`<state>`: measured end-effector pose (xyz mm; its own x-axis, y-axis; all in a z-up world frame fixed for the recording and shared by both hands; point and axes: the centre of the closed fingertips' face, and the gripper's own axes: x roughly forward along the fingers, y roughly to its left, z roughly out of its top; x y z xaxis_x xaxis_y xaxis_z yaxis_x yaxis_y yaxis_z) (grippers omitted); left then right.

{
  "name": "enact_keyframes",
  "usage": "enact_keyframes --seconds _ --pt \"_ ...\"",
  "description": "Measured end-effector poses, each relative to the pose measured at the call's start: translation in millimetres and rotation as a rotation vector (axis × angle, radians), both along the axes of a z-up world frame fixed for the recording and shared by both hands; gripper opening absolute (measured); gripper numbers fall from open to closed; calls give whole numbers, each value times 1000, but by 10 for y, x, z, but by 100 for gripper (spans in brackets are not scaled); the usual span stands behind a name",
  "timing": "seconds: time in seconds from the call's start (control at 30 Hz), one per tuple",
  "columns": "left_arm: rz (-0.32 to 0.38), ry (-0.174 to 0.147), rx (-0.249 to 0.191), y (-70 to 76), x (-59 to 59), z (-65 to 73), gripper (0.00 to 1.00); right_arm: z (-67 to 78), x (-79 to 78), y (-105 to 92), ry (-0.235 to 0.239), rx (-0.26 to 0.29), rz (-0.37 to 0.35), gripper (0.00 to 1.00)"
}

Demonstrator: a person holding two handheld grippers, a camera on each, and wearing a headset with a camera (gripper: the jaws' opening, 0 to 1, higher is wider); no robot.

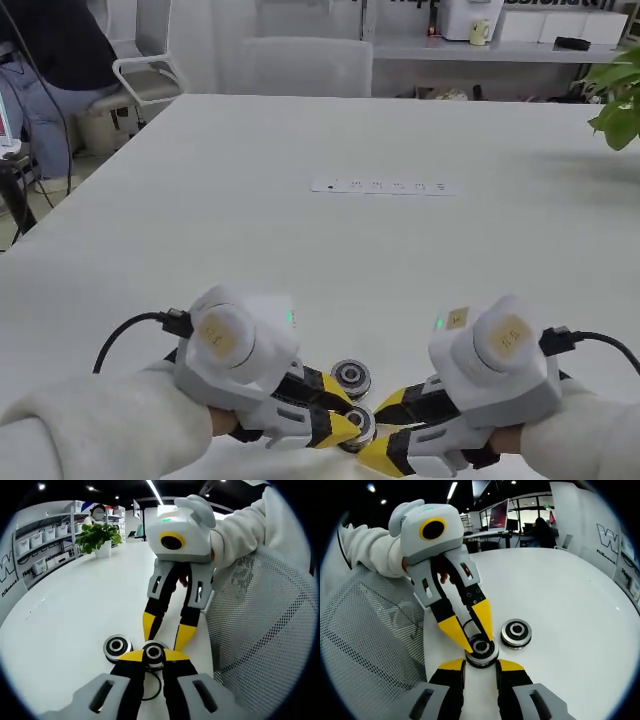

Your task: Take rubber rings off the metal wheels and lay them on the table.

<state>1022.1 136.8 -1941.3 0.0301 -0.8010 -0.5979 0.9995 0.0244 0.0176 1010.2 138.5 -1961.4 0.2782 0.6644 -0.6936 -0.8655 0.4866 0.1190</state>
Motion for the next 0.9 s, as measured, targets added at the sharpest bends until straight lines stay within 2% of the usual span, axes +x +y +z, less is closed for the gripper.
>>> enact_keyframes --seconds 0.2,0.33,0.43,0.57,0.63,0.67,0.77,0.9 --pt "0 0 -8 -4 5 3 7 15 5 -37 0 -10 -3 14" --pt "1 2 -11 -2 8 5 7 4 -6 -72 7 -22 4 4" --pt "1 2 -12 -2 6 5 7 1 -1 -71 12 -25 -1 5" --pt "2 3 -14 -5 5 8 7 -7 5 -41 3 -14 -1 15" --pt "4 4 -15 -5 4 9 7 -31 22 -30 -5 -25 -1 20" --pt "4 3 -16 -5 5 9 7 -21 18 -9 -20 -22 21 19" --pt "5 4 -17 -6 7 8 7 -21 8 -16 -19 -34 26 17" --pt "6 6 -20 -4 7 10 7 -8 13 -62 -31 -51 37 8"
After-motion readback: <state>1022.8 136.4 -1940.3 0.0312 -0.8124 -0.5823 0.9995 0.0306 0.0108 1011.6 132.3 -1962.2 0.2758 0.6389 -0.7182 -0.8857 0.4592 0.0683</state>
